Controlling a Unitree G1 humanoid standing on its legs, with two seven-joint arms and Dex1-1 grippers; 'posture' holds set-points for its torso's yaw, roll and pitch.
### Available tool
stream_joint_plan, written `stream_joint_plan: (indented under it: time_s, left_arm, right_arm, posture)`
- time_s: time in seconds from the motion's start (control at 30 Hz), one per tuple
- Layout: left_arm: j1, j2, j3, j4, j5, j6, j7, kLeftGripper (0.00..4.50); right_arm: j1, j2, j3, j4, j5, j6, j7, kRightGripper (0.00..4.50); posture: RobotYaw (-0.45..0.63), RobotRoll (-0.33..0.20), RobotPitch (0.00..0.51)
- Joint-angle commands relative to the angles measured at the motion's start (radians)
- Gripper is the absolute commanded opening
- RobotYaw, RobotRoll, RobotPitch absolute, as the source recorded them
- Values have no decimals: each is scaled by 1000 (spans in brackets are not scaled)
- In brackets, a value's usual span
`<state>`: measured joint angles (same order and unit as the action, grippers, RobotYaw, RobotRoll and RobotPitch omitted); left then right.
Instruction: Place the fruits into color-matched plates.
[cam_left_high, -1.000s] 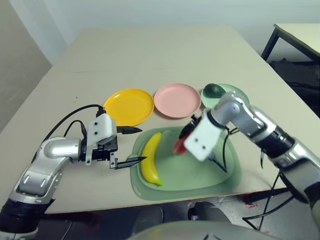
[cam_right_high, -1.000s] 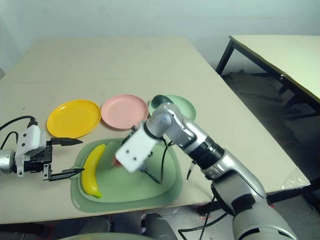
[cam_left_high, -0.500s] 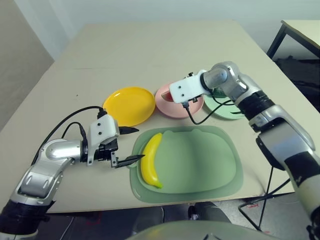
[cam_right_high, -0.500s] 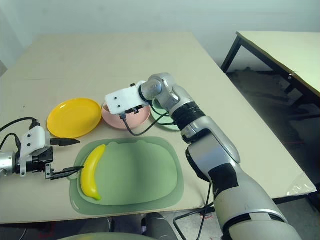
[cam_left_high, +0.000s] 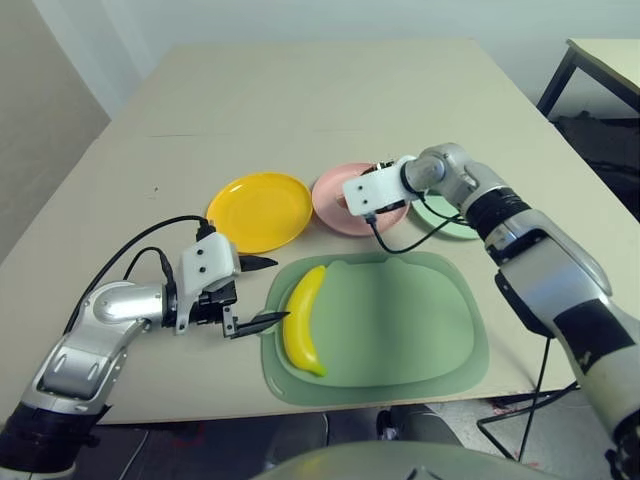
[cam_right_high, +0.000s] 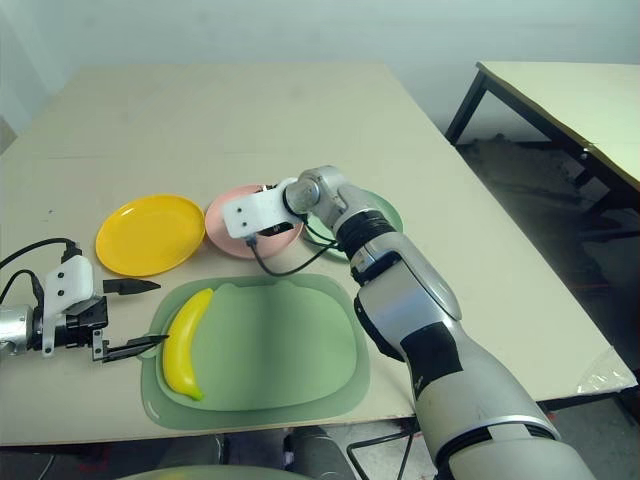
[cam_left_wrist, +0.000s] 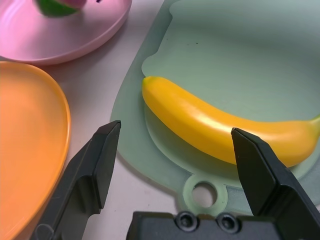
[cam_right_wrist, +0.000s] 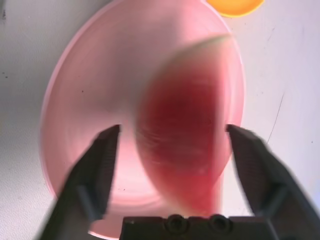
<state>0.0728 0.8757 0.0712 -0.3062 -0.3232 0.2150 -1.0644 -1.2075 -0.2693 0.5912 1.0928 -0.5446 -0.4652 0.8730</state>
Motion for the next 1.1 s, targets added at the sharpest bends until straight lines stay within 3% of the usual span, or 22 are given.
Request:
stream_joint_plan:
  time_s: [0.03,0.17,0.27,0.4,0.57,0.67,0.87,0.97,1.1]
  left_arm:
    - [2,8,-14,-6,20,-16,-5,4500]
    - [-8,29,-11,3,36,-48,-26,4500]
    - [-38,32,-10,7,36,-70,-33,4500]
    - [-129,35,-23,10,39,-106,-53,4500]
    - [-280,76,-113,95,130,-254,-156,4500]
    - [-360,75,-159,126,139,-313,-215,4500]
    - [-506,47,-268,149,157,-353,-325,4500]
    - [-541,50,-325,171,194,-418,-383,4500]
    - [-609,23,-391,200,218,-476,-444,4500]
  right_arm:
    - [-23,-33,-33,-41,29,-9,41,4460]
    - [31,-104,-110,-228,158,61,212,4460]
    - [140,-165,-169,-492,293,225,358,4460]
    - [361,-203,-312,-992,648,789,484,4460]
    - [662,-310,-415,-1338,853,1012,459,4460]
    - [800,-324,-441,-1411,877,983,404,4460]
    - [953,-229,-436,-1489,873,922,219,4460]
    - [1003,-155,-441,-1449,834,817,114,4460]
    - [1092,-135,-418,-1344,759,595,79,4460]
  posture:
    - [119,0,37]
    - [122,0,40]
    - [118,0,41]
    - [106,0,39]
    - [84,0,36]
    - [72,0,36]
    - [69,0,35]
    - [74,0,34]
    - [92,0,34]
